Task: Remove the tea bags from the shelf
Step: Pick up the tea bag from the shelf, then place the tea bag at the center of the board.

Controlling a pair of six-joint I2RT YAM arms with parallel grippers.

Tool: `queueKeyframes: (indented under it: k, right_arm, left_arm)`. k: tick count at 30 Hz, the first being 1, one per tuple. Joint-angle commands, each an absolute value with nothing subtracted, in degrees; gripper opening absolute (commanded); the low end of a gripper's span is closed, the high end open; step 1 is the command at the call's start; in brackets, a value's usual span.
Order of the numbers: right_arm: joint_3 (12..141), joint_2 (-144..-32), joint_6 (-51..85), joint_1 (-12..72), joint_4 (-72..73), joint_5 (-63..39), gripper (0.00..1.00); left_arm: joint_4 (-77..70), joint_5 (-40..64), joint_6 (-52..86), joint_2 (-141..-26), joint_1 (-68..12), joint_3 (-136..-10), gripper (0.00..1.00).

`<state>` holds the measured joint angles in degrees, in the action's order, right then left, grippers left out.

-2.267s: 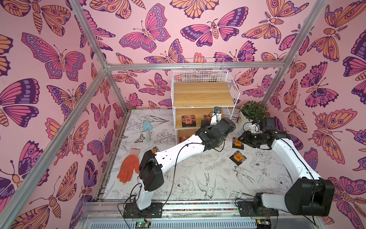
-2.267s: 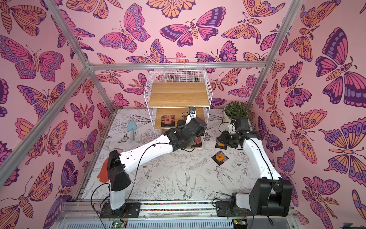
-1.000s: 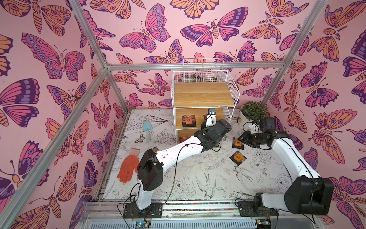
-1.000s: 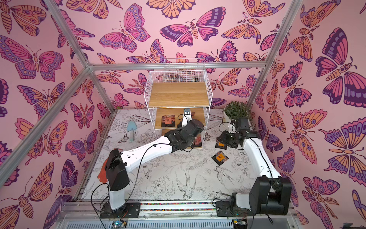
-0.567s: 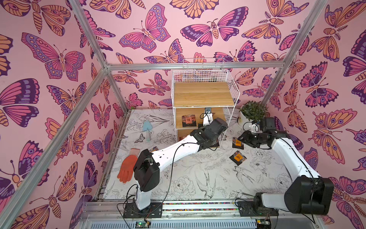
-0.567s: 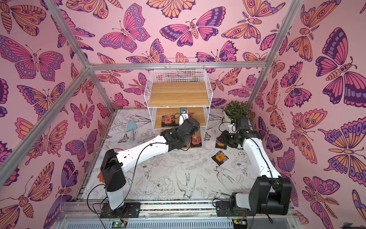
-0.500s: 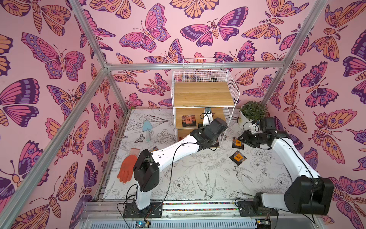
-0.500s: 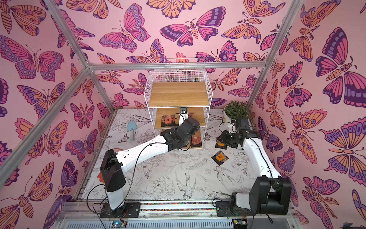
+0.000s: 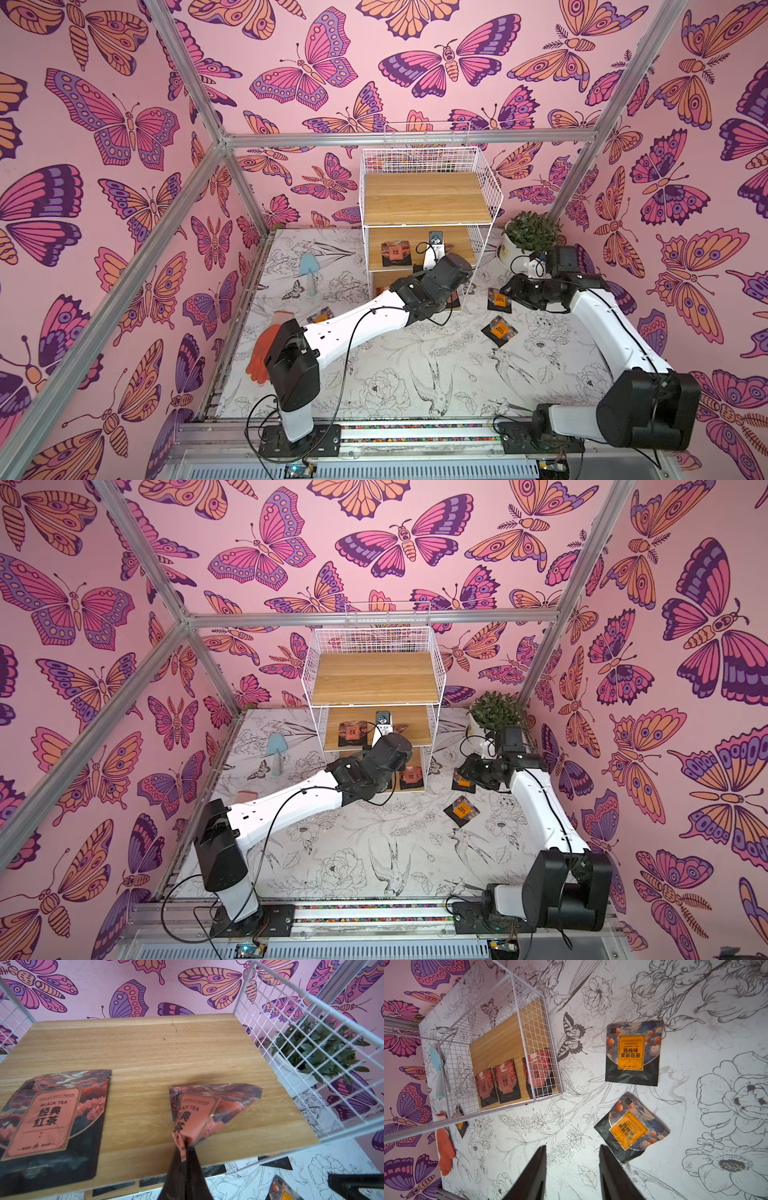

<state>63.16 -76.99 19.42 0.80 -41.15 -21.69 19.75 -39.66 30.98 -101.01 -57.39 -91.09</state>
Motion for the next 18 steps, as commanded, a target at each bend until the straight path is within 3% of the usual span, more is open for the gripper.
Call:
queueKeyframes:
  k: [1,11,18]
  right_arm:
    - [63.9,-77.1,18.5,0.4,-40.8,-20.5,0.46]
    - [62.6,-76.8,18.1,0.2,-40.0,-20.3,0.46]
    - [62.6,-77.2,18.3,0.0,-39.6,-21.6,0.46]
  left_arm:
    - [24.3,-37.6,32.0,-98.9,-57.8,-87.7,0.00]
    - [25.8,-39.0,32.7,-91.2,-59.3,-82.7,0.00]
    - [36.2,-45.1,40.4,-82.1,-61.9,-75.4,0.00]
